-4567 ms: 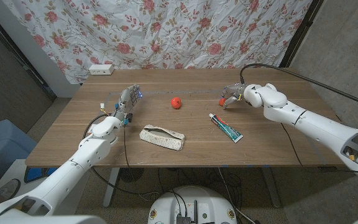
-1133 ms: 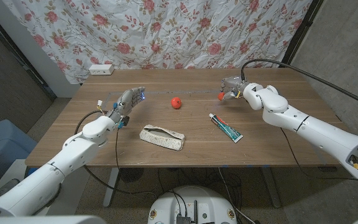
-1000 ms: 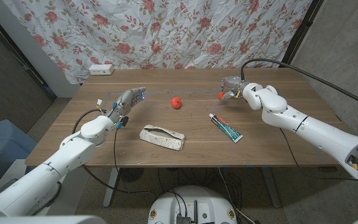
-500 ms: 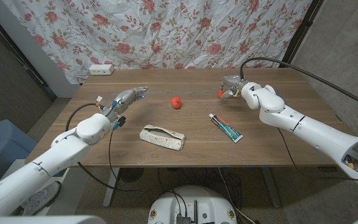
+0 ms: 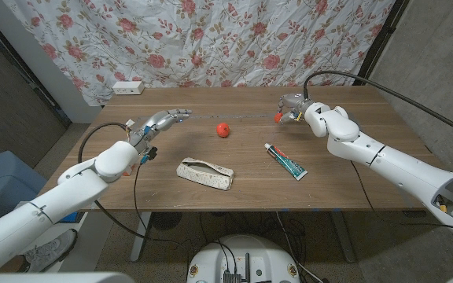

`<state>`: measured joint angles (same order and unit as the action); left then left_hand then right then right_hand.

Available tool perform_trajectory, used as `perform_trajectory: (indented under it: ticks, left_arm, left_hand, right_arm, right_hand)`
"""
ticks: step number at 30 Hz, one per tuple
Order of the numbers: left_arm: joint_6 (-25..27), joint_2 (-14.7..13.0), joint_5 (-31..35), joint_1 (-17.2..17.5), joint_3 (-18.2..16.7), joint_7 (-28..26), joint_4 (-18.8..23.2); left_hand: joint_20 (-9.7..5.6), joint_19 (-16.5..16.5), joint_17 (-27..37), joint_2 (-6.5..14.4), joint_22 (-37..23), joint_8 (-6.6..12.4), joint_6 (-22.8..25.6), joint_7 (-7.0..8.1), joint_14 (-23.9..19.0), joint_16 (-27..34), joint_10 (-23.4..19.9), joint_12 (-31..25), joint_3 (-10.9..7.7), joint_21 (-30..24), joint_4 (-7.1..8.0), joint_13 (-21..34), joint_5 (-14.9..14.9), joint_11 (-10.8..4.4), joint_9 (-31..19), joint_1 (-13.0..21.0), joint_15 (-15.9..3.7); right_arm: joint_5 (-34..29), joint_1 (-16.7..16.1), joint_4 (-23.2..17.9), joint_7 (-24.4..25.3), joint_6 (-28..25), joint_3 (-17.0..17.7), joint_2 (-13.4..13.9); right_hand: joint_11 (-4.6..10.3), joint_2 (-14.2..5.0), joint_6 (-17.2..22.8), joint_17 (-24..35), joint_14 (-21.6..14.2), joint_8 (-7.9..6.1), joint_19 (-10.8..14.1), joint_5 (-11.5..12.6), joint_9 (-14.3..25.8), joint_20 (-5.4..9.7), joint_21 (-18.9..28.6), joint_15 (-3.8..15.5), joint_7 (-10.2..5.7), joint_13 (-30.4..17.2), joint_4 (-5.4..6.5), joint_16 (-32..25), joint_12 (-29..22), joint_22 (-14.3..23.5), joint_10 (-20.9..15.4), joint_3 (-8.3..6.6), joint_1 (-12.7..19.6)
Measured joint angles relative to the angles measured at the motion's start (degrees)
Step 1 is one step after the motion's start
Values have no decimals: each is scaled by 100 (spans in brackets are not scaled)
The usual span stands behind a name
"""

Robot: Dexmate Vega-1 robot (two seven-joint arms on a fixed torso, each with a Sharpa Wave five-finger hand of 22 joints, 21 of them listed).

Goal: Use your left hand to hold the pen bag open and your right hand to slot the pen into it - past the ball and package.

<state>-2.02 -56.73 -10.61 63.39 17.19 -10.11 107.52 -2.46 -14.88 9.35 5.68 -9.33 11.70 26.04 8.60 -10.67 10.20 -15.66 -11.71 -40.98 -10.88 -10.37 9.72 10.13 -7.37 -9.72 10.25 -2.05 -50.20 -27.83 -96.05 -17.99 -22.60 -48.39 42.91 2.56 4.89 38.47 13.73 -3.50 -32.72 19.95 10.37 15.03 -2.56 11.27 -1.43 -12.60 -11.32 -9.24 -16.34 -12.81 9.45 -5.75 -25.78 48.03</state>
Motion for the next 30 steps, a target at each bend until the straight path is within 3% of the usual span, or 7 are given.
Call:
perform_trajectory:
  ticks: [13,19,26,30]
  left_arm:
    - [288,-450,708,184,-119,94,570]
    - [538,-666,986,287,-201,165,869]
    - [739,-893,1274,371,-289,280,1135]
    - [848,-1047,1470,416,-338,357,1302]
  left_hand:
    - [31,-31,0,-101,-1,0,224,163,22,-27,0,49,-29,0,-66,0,0,0,0,306,-22]
    - [61,-62,0,-245,-1,0,322,261,44,-27,9,48,-52,0,-89,0,0,-57,0,559,0]
    - [130,-141,1,-435,-1,44,543,319,-16,-27,-105,47,-112,0,-125,0,0,-170,0,1097,-13]
    - [66,-282,1,-615,-16,44,708,273,-126,-20,-237,46,-118,0,-119,0,0,-216,-17,1494,-17]
  right_arm:
    - [-41,-81,-175,-80,-129,36,59]
    - [-44,-140,-253,-111,-210,71,71]
    - [-44,-199,-333,-141,-299,91,87]
    - [-60,-237,-398,-186,-391,102,93]
  right_hand:
    - [2,-2,-1,0,0,1,0,0,3,0,-27,0,0,0,0,0,0,0,-42,0,2]
    - [20,-25,-1,-1,0,2,0,0,2,0,-27,0,0,0,0,0,0,0,-61,0,25]
    - [20,-25,-1,-1,0,15,0,0,0,0,-27,0,0,0,24,0,0,0,-61,24,25]
    - [20,-25,-2,9,0,17,0,0,-2,0,-27,0,0,0,24,0,0,0,-61,24,25]
